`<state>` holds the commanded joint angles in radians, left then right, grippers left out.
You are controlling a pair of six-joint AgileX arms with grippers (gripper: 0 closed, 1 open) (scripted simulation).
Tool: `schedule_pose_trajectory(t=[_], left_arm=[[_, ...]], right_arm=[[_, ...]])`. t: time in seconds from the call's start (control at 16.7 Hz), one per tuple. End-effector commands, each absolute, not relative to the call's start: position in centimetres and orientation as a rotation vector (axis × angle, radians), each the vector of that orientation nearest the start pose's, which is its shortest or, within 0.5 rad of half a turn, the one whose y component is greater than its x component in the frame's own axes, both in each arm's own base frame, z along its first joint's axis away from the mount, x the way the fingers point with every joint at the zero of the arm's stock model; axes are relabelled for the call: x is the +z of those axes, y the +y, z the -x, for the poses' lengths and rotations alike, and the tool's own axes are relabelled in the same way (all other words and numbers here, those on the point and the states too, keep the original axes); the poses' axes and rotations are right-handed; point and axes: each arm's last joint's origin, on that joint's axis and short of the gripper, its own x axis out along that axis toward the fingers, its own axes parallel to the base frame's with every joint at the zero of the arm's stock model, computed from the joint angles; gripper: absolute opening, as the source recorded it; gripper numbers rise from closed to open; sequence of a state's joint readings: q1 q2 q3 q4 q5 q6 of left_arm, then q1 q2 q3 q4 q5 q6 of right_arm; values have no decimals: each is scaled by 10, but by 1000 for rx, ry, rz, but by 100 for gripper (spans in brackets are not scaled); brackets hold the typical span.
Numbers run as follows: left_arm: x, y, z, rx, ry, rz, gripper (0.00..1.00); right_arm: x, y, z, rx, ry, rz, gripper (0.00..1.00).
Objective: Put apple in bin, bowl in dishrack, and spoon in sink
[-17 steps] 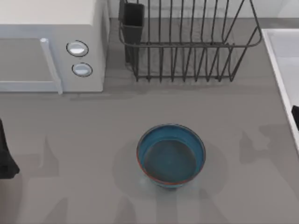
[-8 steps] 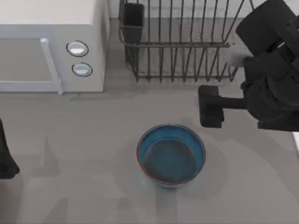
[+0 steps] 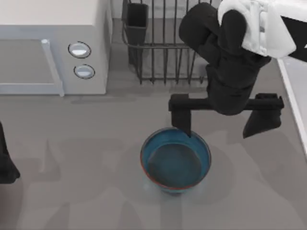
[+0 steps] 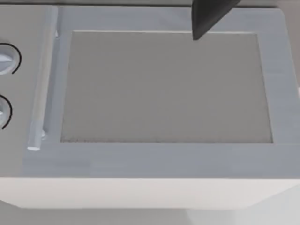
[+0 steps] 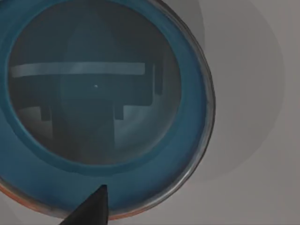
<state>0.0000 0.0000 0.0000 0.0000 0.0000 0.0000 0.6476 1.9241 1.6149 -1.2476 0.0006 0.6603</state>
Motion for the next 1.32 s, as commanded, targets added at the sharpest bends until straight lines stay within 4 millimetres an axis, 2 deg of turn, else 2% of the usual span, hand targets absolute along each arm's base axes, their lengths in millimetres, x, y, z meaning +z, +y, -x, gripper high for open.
schedule_pose_trajectory(t=[0.48, 0.6, 0.96, 1.08, 1.26, 1.32], left_arm=[[160, -1, -106, 0, 0, 0, 100], [160, -1, -106, 0, 0, 0, 100], [160, -1, -106, 0, 0, 0, 100], [160, -1, -106, 0, 0, 0, 100], [160, -1, -106, 0, 0, 0, 100], [160, -1, -106, 0, 0, 0, 100]], right_arm=[[224, 227, -296, -10, 1573, -7, 100], [207, 228, -297, -11, 1576, -4, 100], [137, 229, -297, -5, 1566, -10, 100], [129, 228, -295, -8, 1571, -8, 100], [129, 228, -295, -8, 1571, -8, 100], [129, 228, -295, -8, 1571, -8, 92]])
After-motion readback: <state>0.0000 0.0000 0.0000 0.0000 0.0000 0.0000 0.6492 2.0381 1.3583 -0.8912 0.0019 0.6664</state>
